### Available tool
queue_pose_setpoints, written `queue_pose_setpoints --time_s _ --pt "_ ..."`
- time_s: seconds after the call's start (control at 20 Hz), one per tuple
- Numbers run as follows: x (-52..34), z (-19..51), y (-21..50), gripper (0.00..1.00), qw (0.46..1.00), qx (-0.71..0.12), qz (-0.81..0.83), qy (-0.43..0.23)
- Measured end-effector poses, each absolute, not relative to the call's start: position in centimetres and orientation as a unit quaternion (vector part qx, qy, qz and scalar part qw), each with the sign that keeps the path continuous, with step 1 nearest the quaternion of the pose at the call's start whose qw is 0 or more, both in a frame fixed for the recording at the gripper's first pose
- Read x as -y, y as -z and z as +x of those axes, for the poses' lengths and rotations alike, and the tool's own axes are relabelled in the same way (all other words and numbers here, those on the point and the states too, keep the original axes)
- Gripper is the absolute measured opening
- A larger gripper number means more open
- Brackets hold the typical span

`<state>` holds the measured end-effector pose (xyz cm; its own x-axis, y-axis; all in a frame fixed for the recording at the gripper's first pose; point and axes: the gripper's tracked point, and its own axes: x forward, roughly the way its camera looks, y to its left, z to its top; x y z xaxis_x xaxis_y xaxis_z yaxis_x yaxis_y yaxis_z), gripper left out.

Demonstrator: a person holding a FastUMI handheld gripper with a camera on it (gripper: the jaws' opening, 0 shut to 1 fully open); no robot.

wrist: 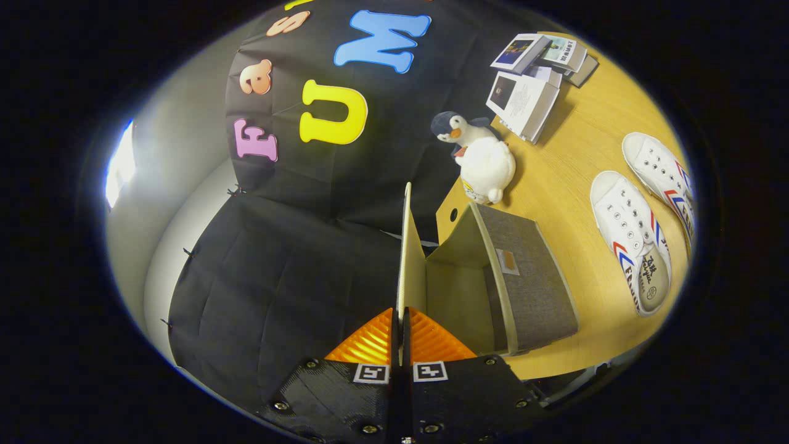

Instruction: Open the storage box then place both shoes into the box .Put the left shoe in first, then the right shoe, with the right side of both shoes facing outward in a uniform manner.

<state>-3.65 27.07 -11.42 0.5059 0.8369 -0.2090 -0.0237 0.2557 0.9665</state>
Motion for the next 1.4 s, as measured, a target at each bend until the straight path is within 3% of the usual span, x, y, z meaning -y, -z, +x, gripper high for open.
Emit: queue_pose_setpoints --time_s 0.6,1.4 --pt "-34.5 -4.2 5.0 0.0 0.732 -0.364 0.449 -0.362" --pt "-45.3 -7.2 4.3 0.0 0.738 -0.369 0.405 -0.393"
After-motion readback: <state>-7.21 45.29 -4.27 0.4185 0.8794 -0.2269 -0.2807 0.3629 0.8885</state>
